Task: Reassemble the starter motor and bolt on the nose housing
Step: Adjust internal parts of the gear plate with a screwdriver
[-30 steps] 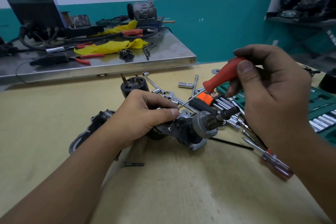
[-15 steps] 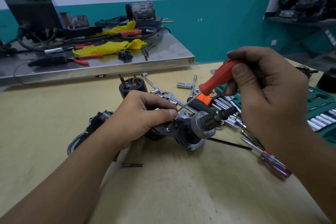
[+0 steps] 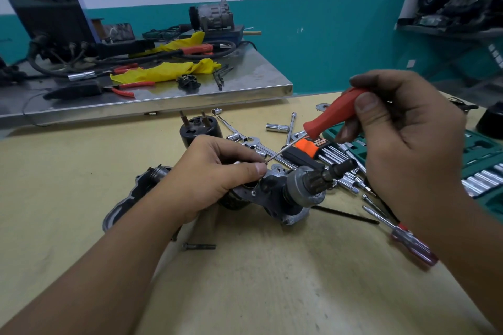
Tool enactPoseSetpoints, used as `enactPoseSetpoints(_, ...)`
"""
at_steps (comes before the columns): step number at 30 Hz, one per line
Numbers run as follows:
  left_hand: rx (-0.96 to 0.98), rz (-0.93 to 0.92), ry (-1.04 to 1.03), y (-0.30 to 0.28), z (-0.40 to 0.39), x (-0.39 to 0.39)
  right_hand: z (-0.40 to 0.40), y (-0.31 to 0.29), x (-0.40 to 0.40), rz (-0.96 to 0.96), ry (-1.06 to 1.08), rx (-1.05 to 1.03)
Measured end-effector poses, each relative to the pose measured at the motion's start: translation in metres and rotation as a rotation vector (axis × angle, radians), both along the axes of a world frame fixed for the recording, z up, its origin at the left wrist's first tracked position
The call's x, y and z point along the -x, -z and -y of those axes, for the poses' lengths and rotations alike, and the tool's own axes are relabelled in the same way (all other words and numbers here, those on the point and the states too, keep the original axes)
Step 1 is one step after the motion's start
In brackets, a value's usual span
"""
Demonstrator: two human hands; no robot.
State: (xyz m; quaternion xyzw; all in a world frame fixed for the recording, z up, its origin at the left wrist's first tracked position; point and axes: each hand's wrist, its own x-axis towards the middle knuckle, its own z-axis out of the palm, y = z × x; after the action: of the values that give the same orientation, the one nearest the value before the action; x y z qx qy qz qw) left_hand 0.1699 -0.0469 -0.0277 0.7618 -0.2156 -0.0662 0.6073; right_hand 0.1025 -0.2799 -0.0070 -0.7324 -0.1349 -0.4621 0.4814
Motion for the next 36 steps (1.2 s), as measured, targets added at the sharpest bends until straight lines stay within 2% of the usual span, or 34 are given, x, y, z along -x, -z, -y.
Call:
enactPoseSetpoints(13,-0.005,-0.006,0.003,-0.002,0.001,0.001,0.005,-0.007,0.002,0.0,-0.194,0.067)
enactPoseSetpoints(22,0.004,-0.021,0.01,0.001,0.001,-0.003,0.008,-0.009,0.002,-0.012,-0.185,0.088)
enactPoseSetpoints(30,0.018,-0.01,-0.005,0.003,0.004,-0.002,-0.001,-0.009,0.005,-0.088,-0.084,-0.062)
enactPoseSetpoints(36,0.023,0.003,-0.066,0.005,0.009,-0.001,-0.013,-0.003,0.002,-0.193,-0.242,-0.184)
